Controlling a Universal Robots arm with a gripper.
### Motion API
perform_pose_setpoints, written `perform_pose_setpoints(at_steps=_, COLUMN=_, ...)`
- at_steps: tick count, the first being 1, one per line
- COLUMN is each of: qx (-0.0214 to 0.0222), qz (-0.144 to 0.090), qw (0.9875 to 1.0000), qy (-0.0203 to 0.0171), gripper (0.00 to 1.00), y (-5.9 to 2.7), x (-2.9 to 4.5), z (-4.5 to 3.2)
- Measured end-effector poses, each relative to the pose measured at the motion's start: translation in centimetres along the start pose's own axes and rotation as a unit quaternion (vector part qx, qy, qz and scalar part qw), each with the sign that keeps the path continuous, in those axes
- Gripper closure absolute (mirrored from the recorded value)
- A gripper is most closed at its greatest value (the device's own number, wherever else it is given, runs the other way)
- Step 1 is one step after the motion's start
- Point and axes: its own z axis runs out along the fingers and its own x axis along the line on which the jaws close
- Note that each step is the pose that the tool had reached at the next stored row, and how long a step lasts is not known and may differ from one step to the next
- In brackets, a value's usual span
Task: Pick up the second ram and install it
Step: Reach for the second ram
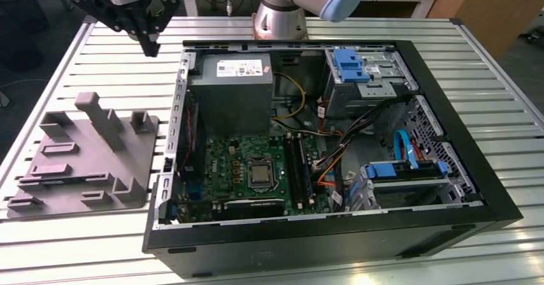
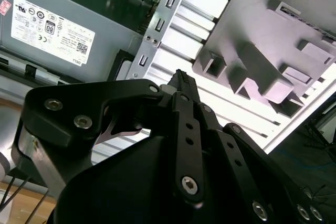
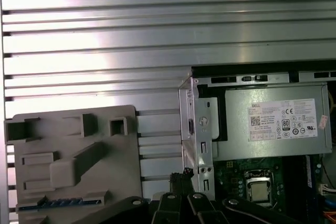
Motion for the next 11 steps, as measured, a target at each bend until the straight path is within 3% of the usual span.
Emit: perform_pose_setpoints(at_steps=11, qx=0.0, qz=0.0, qw=1.0, qy=-0.0005, gripper=0.9, y=-0.16, x=2.16, z=-0.05)
